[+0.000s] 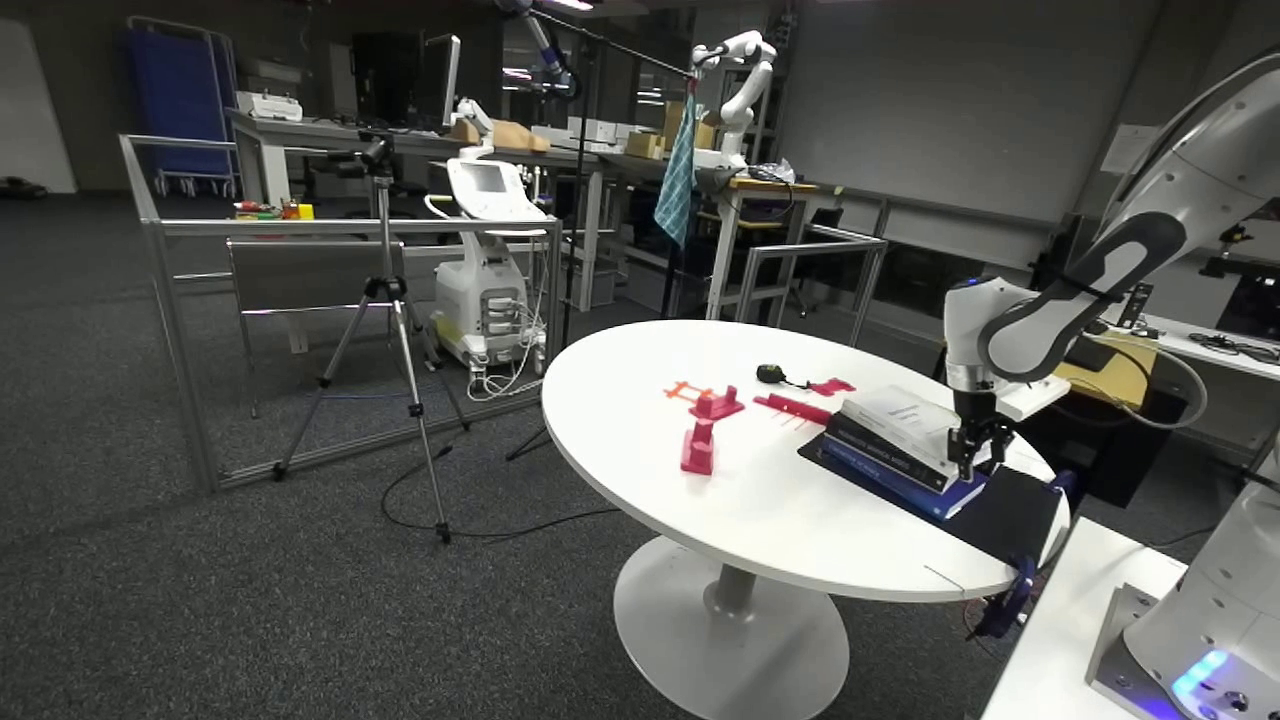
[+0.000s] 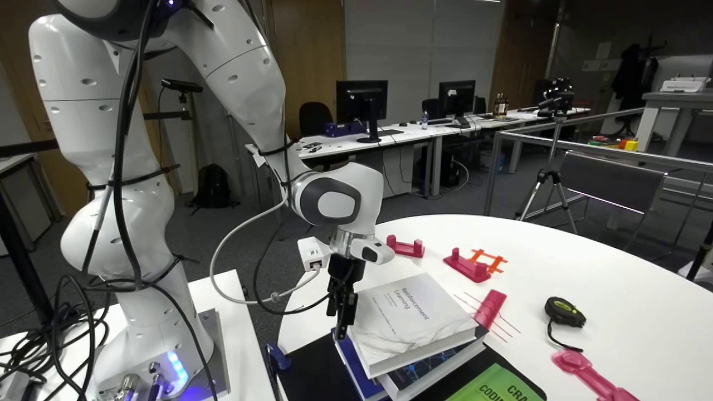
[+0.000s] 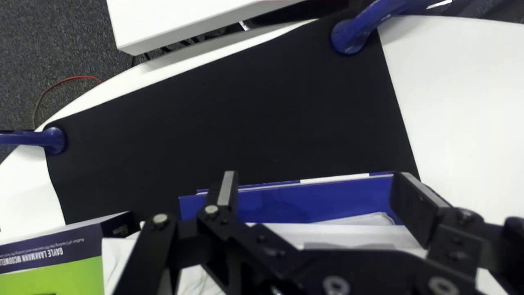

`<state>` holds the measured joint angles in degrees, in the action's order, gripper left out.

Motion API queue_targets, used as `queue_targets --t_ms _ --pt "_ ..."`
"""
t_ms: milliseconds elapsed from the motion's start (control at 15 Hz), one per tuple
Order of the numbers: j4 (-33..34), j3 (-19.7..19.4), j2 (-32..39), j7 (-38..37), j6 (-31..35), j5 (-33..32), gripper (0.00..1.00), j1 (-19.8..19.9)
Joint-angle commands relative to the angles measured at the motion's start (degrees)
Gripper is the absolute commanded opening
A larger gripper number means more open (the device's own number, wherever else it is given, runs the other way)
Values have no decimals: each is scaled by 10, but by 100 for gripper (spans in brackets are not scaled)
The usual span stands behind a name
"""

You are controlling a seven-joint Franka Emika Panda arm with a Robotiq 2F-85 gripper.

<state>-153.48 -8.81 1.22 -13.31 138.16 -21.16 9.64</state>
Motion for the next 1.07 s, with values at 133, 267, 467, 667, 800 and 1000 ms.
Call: queue_targets --t_ms 133,267,467,667,800,1000 --pt "21 -4 28 -7 50 -18 100 -4" --pt "22 -6 28 5 63 -39 100 -3" --pt "19 -10 28 14 83 -89 100 -1" --pt "20 -12 31 20 90 -136 100 -2" --pt "22 -12 34 25 89 -164 100 -2" --pt "23 -12 35 33 87 -206 100 -1"
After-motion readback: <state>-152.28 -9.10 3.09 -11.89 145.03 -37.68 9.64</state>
